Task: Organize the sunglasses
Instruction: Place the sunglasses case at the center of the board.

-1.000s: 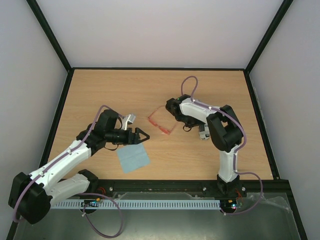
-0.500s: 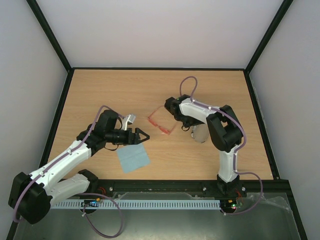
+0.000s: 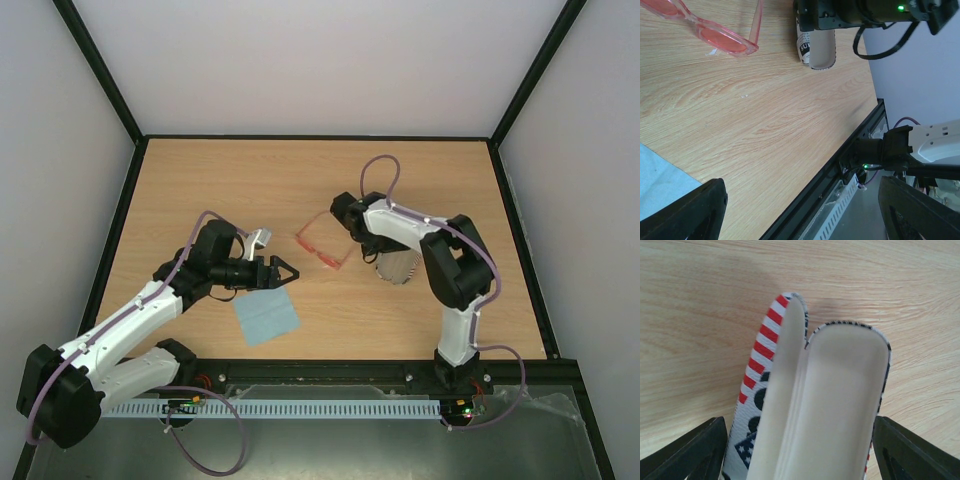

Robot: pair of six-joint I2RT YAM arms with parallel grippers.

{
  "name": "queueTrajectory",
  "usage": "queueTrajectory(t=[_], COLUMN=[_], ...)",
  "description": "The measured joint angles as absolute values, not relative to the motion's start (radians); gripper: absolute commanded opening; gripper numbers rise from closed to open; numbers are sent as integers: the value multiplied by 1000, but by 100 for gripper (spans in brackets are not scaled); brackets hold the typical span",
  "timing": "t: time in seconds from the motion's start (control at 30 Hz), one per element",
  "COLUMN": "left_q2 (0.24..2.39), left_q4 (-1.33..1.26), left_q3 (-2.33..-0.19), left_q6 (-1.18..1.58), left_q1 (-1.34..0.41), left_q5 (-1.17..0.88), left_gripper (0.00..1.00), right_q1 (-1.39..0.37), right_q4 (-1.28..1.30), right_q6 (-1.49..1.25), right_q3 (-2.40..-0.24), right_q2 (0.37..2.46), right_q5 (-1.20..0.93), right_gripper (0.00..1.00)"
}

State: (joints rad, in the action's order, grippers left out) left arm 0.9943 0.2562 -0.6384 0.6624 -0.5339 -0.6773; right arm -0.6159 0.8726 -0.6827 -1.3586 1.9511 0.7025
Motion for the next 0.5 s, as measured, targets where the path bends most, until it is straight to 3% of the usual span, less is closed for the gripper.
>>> queueTrajectory(t=[0.3, 0.5], left_q2=[994, 994], left_q4=[262, 276], left_q3=[-638, -640], left_q6=[662, 662], left_q1=[-534, -534], left_q5=[-675, -665], left_gripper=[85, 85], right_q1=[-550, -461], right_q4=[681, 609], right_q6=[-653, -646], right_q3=[-1238, -1168], right_q2=[1670, 1548], right_q5=[524, 500], right_gripper=[85, 73])
